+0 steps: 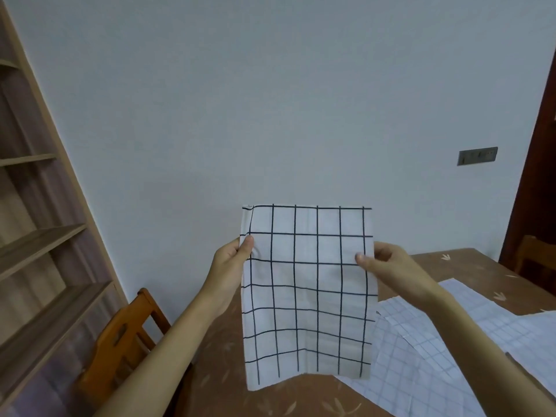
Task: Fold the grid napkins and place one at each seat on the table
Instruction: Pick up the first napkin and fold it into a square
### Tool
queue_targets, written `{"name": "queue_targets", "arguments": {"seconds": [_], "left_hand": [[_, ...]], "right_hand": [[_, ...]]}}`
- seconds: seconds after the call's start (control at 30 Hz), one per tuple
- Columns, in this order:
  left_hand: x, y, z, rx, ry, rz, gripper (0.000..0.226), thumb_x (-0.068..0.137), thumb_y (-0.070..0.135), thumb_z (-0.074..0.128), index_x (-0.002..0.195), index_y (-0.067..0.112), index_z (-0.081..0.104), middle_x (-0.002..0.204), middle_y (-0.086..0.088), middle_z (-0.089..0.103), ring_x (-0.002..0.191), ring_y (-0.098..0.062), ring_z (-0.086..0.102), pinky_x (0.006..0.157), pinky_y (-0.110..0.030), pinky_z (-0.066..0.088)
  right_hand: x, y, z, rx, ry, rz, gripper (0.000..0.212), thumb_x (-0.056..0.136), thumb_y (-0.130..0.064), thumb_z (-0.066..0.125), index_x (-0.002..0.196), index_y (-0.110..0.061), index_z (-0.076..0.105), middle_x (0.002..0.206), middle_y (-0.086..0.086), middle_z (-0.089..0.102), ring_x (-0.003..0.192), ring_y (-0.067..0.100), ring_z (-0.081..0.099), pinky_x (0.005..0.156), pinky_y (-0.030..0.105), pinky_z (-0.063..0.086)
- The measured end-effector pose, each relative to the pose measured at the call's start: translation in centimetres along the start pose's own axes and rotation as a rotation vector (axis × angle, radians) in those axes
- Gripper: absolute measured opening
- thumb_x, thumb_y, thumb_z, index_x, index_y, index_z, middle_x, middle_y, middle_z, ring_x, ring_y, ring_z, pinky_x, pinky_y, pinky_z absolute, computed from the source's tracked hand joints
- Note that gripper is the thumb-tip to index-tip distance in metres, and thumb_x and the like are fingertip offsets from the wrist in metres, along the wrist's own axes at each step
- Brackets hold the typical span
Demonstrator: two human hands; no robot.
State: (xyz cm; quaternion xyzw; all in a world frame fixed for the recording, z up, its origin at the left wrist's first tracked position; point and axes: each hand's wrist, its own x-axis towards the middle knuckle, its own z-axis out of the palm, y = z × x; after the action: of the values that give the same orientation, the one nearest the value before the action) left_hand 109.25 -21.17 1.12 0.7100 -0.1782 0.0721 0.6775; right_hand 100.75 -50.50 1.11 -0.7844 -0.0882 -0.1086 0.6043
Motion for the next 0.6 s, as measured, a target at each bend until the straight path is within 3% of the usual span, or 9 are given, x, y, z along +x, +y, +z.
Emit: {"name": "queue_targets", "arguments": {"seconds": [0.03, 0.1, 0.2, 0.27, 0.37, 0.43, 0.5, 0.53, 0.6], "left_hand": [[0.2, 0.1, -0.1, -0.022, 0.003, -0.011, 0.043, 0.105, 0.032, 0.049, 0.067, 0.018, 0.064, 0.092, -0.013, 0.067, 0.106, -0.036, 0.064, 0.104, -0.046, 0.044], [0.4, 0.4, -0.2, -0.062, 0.003, -0.022, 0.042, 0.104, 0.033, 0.05, 0.067, 0.019, 0.064, 0.096, -0.02, 0.067, 0.109, -0.039, 0.064, 0.105, -0.051, 0.044], [0.4, 0.9, -0.6, -0.028, 0.002, -0.014, 0.039, 0.102, 0.039, 0.051, 0.073, 0.014, 0.058, 0.089, -0.01, 0.062, 0.096, -0.027, 0.059, 0.098, -0.046, 0.044], [0.2, 1.2, -0.8, 0.037, -0.033, -0.052, 0.037, 0.101, 0.046, 0.049, 0.081, 0.018, 0.061, 0.098, -0.003, 0.065, 0.102, -0.02, 0.058, 0.1, -0.043, 0.043], [-0.9, 1.1, -1.0, 0.105, -0.122, -0.151, 0.027, 0.1, 0.044, 0.052, 0.119, 0.028, 0.064, 0.124, 0.013, 0.066, 0.117, -0.005, 0.06, 0.107, -0.035, 0.044], [-2.0, 0.7, -1.0, 0.154, -0.165, -0.176, 0.025, 0.097, 0.032, 0.062, 0.121, 0.028, 0.062, 0.118, 0.011, 0.071, 0.104, -0.002, 0.069, 0.093, -0.027, 0.055], [-2.5, 0.0, -1.3, 0.158, -0.191, -0.207, 0.03, 0.094, 0.02, 0.068, 0.123, 0.022, 0.062, 0.11, 0.0, 0.077, 0.094, -0.006, 0.074, 0.07, -0.018, 0.057], [-2.6, -0.3, -1.6, 0.161, -0.2, -0.221, 0.031, 0.094, 0.015, 0.068, 0.124, 0.02, 0.062, 0.108, -0.001, 0.078, 0.093, -0.009, 0.075, 0.068, -0.019, 0.057], [-2.8, -0.5, -2.0, 0.173, -0.216, -0.239, 0.033, 0.094, 0.012, 0.068, 0.125, 0.018, 0.06, 0.106, -0.002, 0.079, 0.096, -0.016, 0.076, 0.08, -0.035, 0.061]], "right_hand": [[-0.4, 0.1, 0.5, 0.015, -0.062, 0.037, 0.006, 0.088, -0.022, 0.07, 0.092, -0.02, 0.075, 0.087, -0.015, 0.077, 0.082, -0.004, 0.071, 0.071, 0.009, 0.051], [-0.7, 1.0, 1.4, 0.016, -0.124, 0.089, 0.022, 0.083, -0.016, 0.077, 0.104, -0.017, 0.075, 0.102, -0.008, 0.078, 0.097, 0.005, 0.073, 0.081, 0.015, 0.055], [-0.7, 1.8, 2.6, 0.036, -0.113, 0.081, 0.014, 0.087, -0.011, 0.074, 0.1, -0.014, 0.076, 0.091, -0.007, 0.079, 0.088, 0.006, 0.075, 0.071, 0.013, 0.054], [-0.5, 1.9, 3.0, 0.079, -0.055, 0.076, 0.01, 0.088, -0.012, 0.073, 0.097, -0.012, 0.077, 0.089, -0.003, 0.079, 0.087, 0.011, 0.076, 0.073, 0.018, 0.056], [0.0, 1.6, 3.1, 0.125, 0.038, 0.062, 0.018, 0.087, -0.019, 0.074, 0.103, -0.012, 0.077, 0.102, 0.004, 0.079, 0.102, 0.021, 0.074, 0.092, 0.037, 0.057], [0.2, 1.4, 3.0, 0.142, 0.086, 0.055, 0.018, 0.087, -0.02, 0.074, 0.103, -0.012, 0.077, 0.102, 0.005, 0.079, 0.103, 0.023, 0.073, 0.094, 0.039, 0.056], [0.3, 1.3, 3.0, 0.143, 0.119, 0.042, 0.018, 0.088, -0.02, 0.073, 0.103, -0.012, 0.077, 0.102, 0.007, 0.078, 0.103, 0.025, 0.073, 0.095, 0.041, 0.056], [0.2, 1.3, 3.0, 0.144, 0.13, 0.042, 0.017, 0.088, -0.02, 0.073, 0.102, -0.012, 0.078, 0.101, 0.009, 0.078, 0.102, 0.027, 0.073, 0.095, 0.043, 0.056], [0.2, 1.4, 3.0, 0.164, 0.161, 0.063, 0.016, 0.088, -0.02, 0.073, 0.099, -0.009, 0.078, 0.099, 0.014, 0.078, 0.099, 0.032, 0.073, 0.092, 0.048, 0.057]]}}
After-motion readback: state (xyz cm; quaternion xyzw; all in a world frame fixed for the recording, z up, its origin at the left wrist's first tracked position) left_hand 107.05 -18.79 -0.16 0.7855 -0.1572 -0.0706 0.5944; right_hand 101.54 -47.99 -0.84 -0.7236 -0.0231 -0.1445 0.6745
